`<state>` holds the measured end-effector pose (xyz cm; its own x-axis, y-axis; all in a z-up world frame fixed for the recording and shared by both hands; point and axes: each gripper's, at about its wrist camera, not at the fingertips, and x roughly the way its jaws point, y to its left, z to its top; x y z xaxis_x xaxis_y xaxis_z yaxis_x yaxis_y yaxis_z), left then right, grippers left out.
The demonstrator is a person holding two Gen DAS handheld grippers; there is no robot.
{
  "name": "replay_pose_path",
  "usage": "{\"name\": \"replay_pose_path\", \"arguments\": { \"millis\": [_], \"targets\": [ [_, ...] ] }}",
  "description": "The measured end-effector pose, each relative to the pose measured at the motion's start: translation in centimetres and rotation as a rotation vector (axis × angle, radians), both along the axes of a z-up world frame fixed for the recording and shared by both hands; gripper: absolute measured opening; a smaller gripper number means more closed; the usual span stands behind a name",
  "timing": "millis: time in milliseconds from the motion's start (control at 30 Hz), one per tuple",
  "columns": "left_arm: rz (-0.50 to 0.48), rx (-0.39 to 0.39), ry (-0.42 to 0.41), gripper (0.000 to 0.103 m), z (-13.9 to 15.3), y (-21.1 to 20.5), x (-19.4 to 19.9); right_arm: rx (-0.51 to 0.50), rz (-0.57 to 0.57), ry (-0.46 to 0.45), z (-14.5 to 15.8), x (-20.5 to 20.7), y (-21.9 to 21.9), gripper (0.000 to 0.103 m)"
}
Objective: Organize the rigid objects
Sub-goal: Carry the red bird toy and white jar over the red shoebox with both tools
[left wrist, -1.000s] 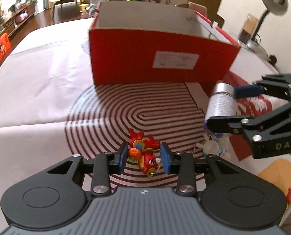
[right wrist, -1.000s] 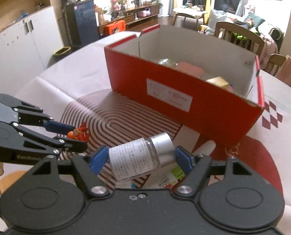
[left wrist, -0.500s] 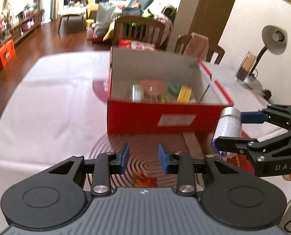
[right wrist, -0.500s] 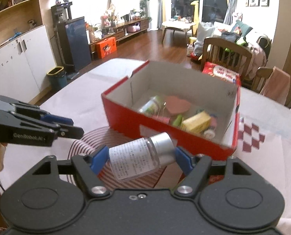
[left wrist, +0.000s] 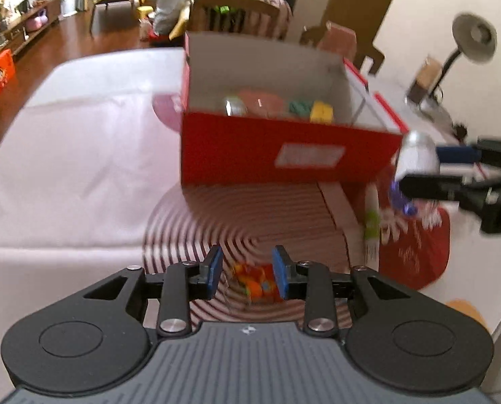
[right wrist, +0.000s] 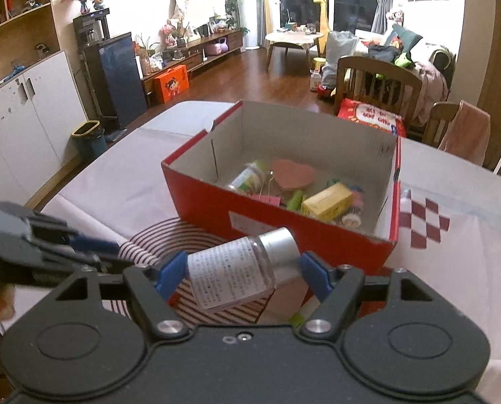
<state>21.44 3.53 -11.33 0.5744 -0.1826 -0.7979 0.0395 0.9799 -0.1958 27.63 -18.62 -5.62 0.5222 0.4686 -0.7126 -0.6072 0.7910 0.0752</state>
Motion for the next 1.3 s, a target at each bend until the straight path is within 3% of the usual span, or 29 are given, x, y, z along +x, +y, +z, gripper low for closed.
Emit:
{"name": "replay_pose_path", "arguments": {
  "millis": [67,167,600,900,1100,1167,1300],
  "targets": [
    [-0.011,-0.008,0.012,0.062,-1.1,-0.5,-0.3,0.001,-0.001,0.009,-0.3,-0.1,-0.1,0.075],
    [-0.031,0.008,-0.003,0.069,-2.1,-1.3,-0.6,0.007,-0.003,0.019,-0.4,-0.3,-0.2,0.075],
    [-0.114,0.218,-0.029,0.069,-5.8,-4.7,-0.4,0.001,-0.026,0.05,-1.4,-0.7,-1.6,0.075],
    [-0.103,0.227,-0.037,0.069,-6.3,-4.5,-0.5,0.003,-0.027,0.058,-1.7,-0.4,-2.1,0.075],
    [-0.111,0.232,-0.05,0.051,-6.1,-4.7,-0.7,0.005,-0.025,0.059,-1.6,-0.4,-2.1,0.075],
    [-0.108,0.243,-0.053,0.04,-6.0,-4.9,-0.7,0.007,-0.024,0.06,-1.7,-0.3,-2.1,0.075],
    [-0.108,0.25,-0.055,0.039,-5.9,-5.2,-0.8,0.005,-0.02,0.052,-1.6,-0.3,-2.0,0.075]
  ]
}}
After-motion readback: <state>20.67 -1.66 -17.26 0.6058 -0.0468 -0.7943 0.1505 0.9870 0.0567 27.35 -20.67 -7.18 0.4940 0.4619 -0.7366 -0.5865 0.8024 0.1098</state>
